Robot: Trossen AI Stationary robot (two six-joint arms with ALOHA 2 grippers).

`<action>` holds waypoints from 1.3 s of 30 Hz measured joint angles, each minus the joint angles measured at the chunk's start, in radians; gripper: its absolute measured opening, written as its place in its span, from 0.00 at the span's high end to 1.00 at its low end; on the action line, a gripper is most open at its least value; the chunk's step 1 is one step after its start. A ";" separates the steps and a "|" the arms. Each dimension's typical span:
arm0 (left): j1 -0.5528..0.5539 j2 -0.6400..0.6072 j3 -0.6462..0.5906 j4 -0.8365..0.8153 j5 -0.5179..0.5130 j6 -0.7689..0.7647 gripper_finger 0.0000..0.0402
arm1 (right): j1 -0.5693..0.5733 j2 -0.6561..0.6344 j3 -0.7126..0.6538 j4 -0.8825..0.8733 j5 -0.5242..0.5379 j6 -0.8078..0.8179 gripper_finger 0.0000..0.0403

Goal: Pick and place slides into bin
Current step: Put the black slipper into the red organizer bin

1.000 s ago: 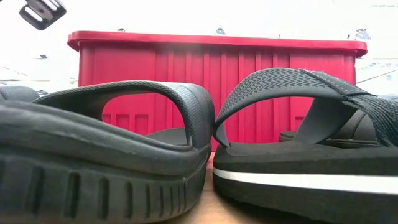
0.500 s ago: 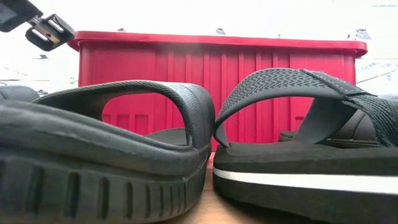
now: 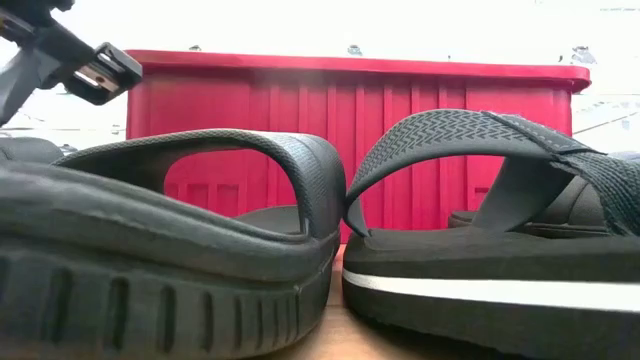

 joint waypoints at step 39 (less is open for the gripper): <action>-0.024 0.197 -0.001 0.148 0.220 -0.202 0.64 | 0.000 0.000 -0.001 -0.009 -0.053 -0.024 1.00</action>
